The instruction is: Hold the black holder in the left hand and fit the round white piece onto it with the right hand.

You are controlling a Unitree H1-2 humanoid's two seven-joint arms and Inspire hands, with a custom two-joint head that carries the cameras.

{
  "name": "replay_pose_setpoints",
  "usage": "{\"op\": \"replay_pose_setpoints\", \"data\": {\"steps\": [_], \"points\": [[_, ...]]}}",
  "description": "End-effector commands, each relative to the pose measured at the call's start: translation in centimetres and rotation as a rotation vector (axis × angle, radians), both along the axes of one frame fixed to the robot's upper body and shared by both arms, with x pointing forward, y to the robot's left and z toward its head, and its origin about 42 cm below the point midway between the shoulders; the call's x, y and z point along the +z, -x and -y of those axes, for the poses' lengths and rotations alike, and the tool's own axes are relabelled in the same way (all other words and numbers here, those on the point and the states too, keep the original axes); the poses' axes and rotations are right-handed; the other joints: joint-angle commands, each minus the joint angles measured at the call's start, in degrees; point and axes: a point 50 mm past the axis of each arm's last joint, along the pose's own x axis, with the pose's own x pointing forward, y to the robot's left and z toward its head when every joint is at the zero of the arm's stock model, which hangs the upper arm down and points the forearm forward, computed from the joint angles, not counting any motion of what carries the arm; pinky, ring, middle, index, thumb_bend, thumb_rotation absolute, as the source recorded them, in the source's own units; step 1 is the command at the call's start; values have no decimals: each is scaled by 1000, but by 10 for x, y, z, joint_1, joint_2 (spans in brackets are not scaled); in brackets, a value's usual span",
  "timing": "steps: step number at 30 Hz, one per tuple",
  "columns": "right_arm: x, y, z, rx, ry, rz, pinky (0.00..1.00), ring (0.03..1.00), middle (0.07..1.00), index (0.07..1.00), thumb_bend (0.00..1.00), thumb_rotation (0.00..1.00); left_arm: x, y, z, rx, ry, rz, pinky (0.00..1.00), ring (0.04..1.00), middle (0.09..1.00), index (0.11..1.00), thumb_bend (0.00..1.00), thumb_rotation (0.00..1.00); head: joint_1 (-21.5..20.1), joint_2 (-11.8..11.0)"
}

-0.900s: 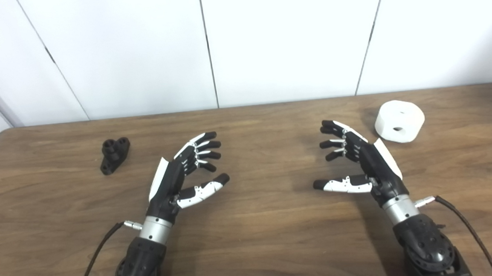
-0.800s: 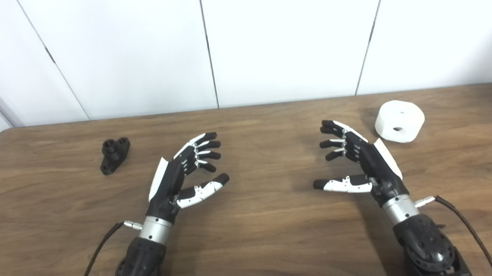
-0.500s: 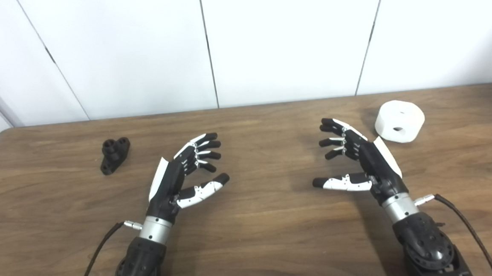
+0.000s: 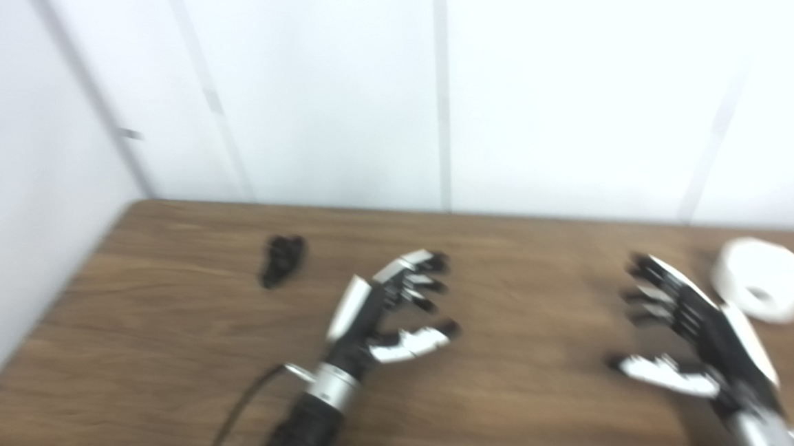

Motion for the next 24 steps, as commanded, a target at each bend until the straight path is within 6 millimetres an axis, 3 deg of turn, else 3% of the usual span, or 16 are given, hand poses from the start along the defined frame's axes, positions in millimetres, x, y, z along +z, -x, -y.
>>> {"op": "replay_pose_setpoints", "data": {"steps": [1,9,14,20,24], "points": [[21,-5,0,11,-18,72,617,736,835,862,691,4,-12,5,14,3,24,-40,555,723,800,824,670,152,2,-1],[30,0,2,0,-25,60,648,750,850,876,662,0,-8,3,14,-7,26,-24,534,710,796,817,650,147,3,0],[37,3,2,3,-22,55,664,755,857,876,651,0,-2,2,8,-4,33,-11,523,658,768,802,608,64,5,2],[43,3,3,-3,-26,39,665,759,857,876,632,0,26,-8,-20,-20,-119,23,516,594,656,705,612,0,6,3],[45,2,3,-1,-17,46,660,756,863,874,622,0,49,-16,-44,-30,-285,-24,568,657,694,709,669,99,6,3]]}}
